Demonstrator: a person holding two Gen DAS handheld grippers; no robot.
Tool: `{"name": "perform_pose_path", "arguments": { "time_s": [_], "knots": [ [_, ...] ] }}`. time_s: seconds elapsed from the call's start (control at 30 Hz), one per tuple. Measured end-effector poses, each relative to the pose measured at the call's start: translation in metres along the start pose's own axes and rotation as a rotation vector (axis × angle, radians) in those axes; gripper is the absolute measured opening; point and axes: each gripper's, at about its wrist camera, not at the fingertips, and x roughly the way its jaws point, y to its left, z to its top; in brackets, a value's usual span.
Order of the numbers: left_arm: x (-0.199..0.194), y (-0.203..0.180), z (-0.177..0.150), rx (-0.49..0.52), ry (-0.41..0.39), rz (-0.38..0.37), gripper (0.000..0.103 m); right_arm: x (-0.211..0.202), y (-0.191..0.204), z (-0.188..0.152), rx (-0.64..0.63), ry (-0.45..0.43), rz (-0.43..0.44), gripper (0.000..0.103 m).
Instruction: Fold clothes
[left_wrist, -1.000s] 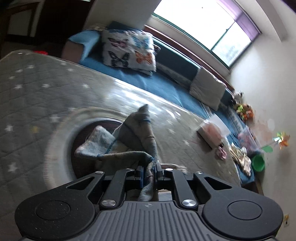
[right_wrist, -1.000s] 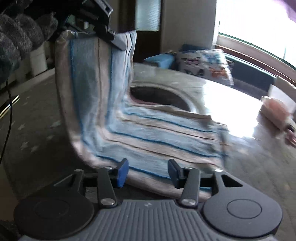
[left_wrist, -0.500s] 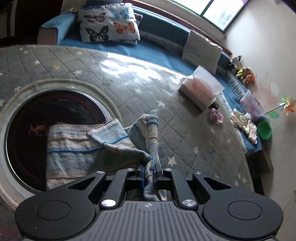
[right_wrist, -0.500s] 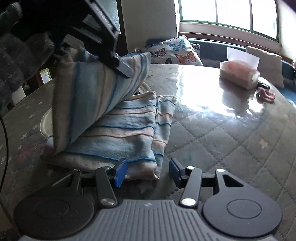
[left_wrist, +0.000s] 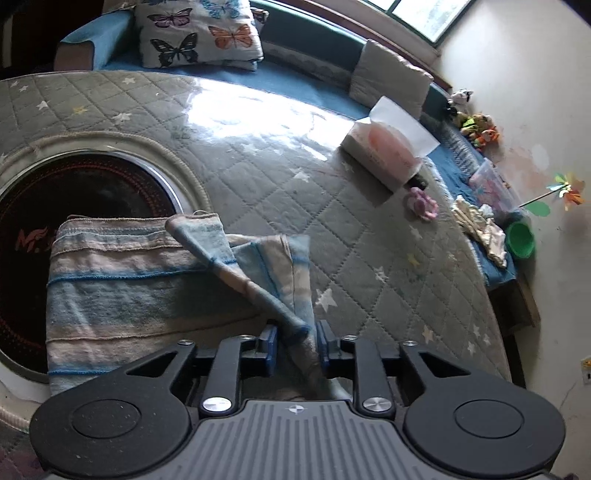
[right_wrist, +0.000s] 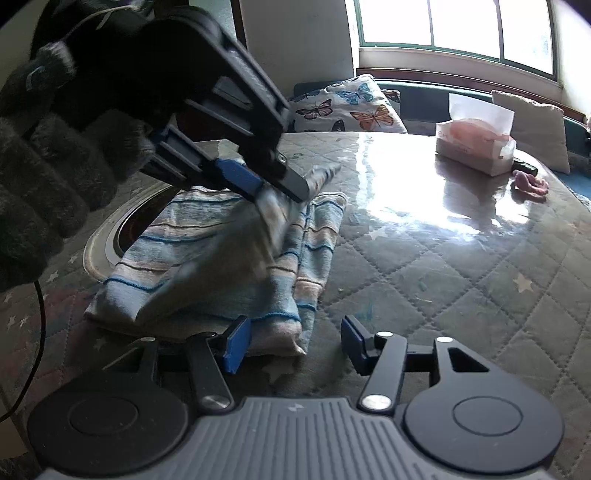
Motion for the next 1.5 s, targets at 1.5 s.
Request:
{"name": "perform_pose_path", "arguments": {
  "time_s": [1.5],
  "knots": [
    [-0.025, 0.130, 0.000, -0.001, -0.076, 0.128, 0.047, 0.084, -0.047, 0.100, 0.116, 0.007, 0.007, 0.044]
  ]
}}
